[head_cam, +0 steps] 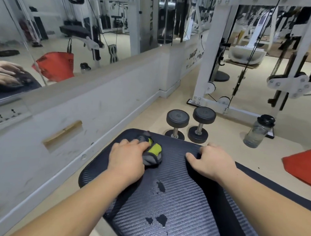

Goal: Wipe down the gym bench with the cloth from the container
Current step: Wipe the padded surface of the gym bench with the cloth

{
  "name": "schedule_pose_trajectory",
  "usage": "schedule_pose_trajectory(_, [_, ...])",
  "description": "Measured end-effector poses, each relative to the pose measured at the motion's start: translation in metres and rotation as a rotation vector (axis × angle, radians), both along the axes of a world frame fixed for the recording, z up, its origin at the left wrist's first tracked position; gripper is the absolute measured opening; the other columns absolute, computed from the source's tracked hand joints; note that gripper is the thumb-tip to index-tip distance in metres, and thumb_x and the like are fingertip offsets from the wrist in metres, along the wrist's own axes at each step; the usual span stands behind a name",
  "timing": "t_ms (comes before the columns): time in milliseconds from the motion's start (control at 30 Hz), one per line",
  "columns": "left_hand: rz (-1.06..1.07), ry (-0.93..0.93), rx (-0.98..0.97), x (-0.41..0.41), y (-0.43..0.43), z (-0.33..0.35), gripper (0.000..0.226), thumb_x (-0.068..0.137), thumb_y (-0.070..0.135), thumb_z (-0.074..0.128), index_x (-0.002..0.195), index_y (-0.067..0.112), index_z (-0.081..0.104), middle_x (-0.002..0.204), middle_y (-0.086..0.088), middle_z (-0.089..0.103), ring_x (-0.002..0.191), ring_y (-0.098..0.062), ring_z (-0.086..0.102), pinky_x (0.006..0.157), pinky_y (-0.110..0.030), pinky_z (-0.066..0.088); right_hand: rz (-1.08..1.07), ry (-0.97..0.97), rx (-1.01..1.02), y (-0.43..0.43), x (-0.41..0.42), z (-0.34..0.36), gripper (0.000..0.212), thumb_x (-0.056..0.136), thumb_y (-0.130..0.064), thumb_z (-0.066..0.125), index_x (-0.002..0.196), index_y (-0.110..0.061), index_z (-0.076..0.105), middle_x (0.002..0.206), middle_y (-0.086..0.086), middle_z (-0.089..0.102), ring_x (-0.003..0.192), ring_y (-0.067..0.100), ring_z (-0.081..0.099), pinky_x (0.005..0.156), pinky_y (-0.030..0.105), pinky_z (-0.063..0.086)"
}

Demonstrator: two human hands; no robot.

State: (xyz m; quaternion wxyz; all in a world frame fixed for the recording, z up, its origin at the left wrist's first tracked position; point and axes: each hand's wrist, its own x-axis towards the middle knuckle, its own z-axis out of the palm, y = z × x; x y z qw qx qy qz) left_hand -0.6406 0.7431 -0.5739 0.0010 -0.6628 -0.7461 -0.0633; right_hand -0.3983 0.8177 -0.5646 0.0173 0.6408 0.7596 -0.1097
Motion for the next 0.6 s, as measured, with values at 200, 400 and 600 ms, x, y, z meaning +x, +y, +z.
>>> schedule_pose_trajectory(200, [-0.186,-0.096,0.023,0.015,-0.001,-0.008,0.067,0.081,0.027,0.051,0.143,0.053,0.045,0.144,0.022,0.051,0.119,-0.020,0.048,0.097,-0.037,0.037,-0.024,0.067,-0.050,0.004,0.015,0.004,0.054,0.086,-0.075,0.044,0.104,-0.032,0.072,0.106,-0.005,0.049,0.121,0.023,0.055,0.096,0.041,0.051])
schedule_pose_trajectory(400, [0.025,0.028,-0.043,0.016,0.003,0.000,0.060,0.085,0.034,0.056,0.143,0.042,0.042,0.137,0.006,0.056,0.119,-0.028,0.051,0.098,-0.040,0.043,-0.009,0.121,-0.085,0.001,0.022,0.002,0.060,0.082,-0.080,0.050,0.114,-0.034,0.072,0.123,-0.005,0.055,0.128,0.019,0.049,0.104,0.045,0.048])
schedule_pose_trajectory(600, [-0.316,-0.105,-0.076,0.029,-0.026,0.006,0.065,0.082,0.038,0.055,0.142,0.056,0.038,0.135,0.015,0.048,0.119,-0.018,0.051,0.099,-0.037,0.047,-0.004,0.094,-0.068,0.004,0.022,0.003,0.060,0.081,-0.079,0.051,0.120,-0.036,0.070,0.120,-0.005,0.054,0.128,0.021,0.050,0.101,0.043,0.049])
